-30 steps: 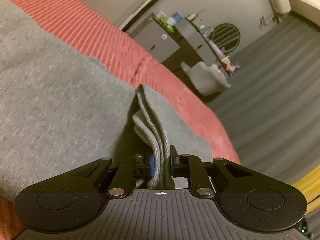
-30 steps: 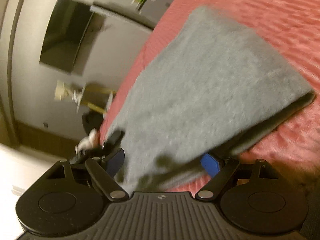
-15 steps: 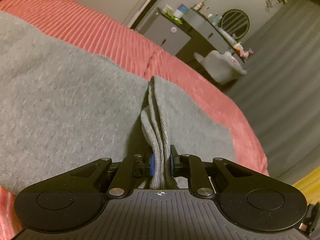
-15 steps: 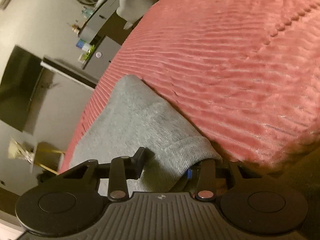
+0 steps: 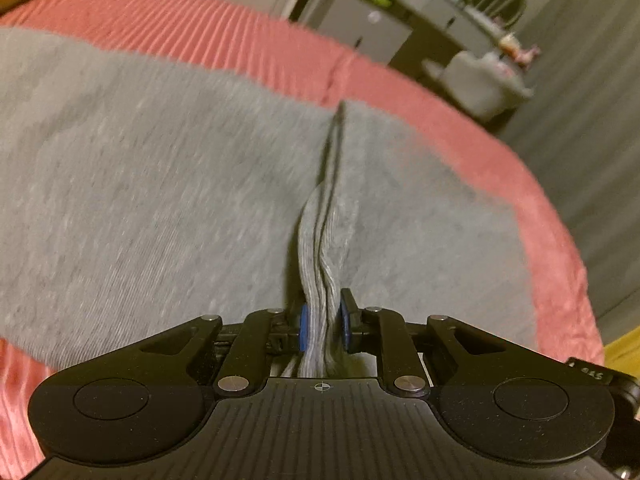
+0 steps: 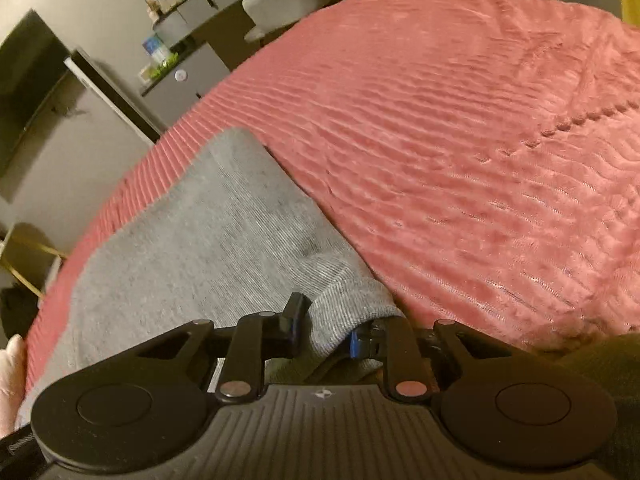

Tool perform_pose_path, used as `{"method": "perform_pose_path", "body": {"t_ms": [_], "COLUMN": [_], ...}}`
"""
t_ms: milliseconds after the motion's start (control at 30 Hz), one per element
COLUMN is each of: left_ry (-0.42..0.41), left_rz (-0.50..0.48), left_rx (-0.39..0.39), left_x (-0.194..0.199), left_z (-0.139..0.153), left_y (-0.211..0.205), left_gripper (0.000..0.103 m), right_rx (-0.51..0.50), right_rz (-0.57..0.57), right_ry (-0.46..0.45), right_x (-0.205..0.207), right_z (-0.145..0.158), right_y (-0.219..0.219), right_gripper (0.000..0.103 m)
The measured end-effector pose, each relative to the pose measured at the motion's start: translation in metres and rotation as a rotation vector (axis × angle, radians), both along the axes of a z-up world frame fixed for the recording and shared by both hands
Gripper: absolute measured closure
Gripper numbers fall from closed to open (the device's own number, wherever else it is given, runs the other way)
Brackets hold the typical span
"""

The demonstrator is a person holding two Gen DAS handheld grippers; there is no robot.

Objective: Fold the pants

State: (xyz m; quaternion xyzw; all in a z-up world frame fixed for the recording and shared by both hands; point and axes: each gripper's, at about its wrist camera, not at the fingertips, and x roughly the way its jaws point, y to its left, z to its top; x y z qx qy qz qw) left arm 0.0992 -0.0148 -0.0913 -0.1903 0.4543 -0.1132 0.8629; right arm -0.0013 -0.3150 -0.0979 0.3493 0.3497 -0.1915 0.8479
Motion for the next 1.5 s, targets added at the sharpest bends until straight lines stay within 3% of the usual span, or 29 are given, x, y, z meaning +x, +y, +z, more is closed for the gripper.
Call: {"method": "perform_pose_path", "body": {"t_ms": [167, 367, 533, 667, 700, 833, 900, 1033, 1067, 1100, 1233, 1300, 1367, 1433, 1500], "left_ry": [-0.014, -0.024, -0.061, -0.040, -0.047, -0.091, -0.147, -0.454, -0.487, -0.489, -0.309, -0.263, -0.205, -0.151, -0.115], "left_rz": [0.040, 0.031, 0.024, 0.006, 0.000, -0.029, -0.037, -0.087, -0.092, -0.095, 0.009, 0.005, 0.001, 0.000, -0.017], "left_rx": [-0.018, -0.033, -0.024, -0.071, -0.087, -0.154, -0.161, -0.101, -0.076, -0.042, 0.206, 0.137, -0.025, -0.152, -0.209], "left_x": [0.002, 0.037, 0.067, 0.091, 0.093, 0.093, 0.087, 0.048, 0.042, 0.040, 0.062, 0.071, 0.079, 0.085, 0.091], "left_z": [0.001, 0.010, 0.013, 0.004, 0.002, -0.007, -0.002, 0.035, 0.039, 0.040, 0.009, 0.001, -0.001, -0.008, -0.017], "left_y": [0.010, 0.006, -0.011, -0.016, -0.016, -0.011, -0.012, -0.022, -0.025, -0.028, -0.030, -0.020, -0.007, 0.000, 0.003], "left_gripper": [0.069, 0.066, 0.054, 0.056, 0.067, 0.082, 0.085, 0.085, 0.084, 0.077, 0.069, 0.055, 0.044, 0.043, 0.044], "right_rx": [-0.009, -0.047, -0.050, -0.040, -0.043, -0.038, -0.035, -0.040, -0.040, -0.041, -0.045, -0.052, -0.057, -0.071, -0.090], "right_rz": [0.016, 0.042, 0.055, 0.058, 0.061, 0.061, 0.064, 0.068, 0.067, 0.066, 0.068, 0.073, 0.082, 0.097, 0.108], "right_ry": [0.000, 0.020, 0.030, 0.027, 0.026, 0.018, 0.014, 0.011, 0.010, 0.010, 0.012, 0.012, 0.010, 0.011, 0.015], "right_x": [-0.002, -0.003, -0.001, 0.000, 0.000, -0.001, -0.002, -0.002, -0.002, -0.001, 0.000, 0.001, 0.002, 0.004, 0.005], "right_z": [0.001, 0.004, 0.003, 0.000, -0.001, -0.001, -0.001, -0.001, -0.001, -0.002, -0.003, -0.003, -0.003, -0.002, -0.001], "right_y": [-0.001, 0.008, 0.007, 0.005, 0.006, 0.007, 0.006, 0.007, 0.007, 0.008, 0.008, 0.009, 0.010, 0.013, 0.017], "right_gripper": [0.083, 0.082, 0.082, 0.079, 0.079, 0.077, 0.077, 0.076, 0.075, 0.074, 0.071, 0.068, 0.064, 0.060, 0.058]}}
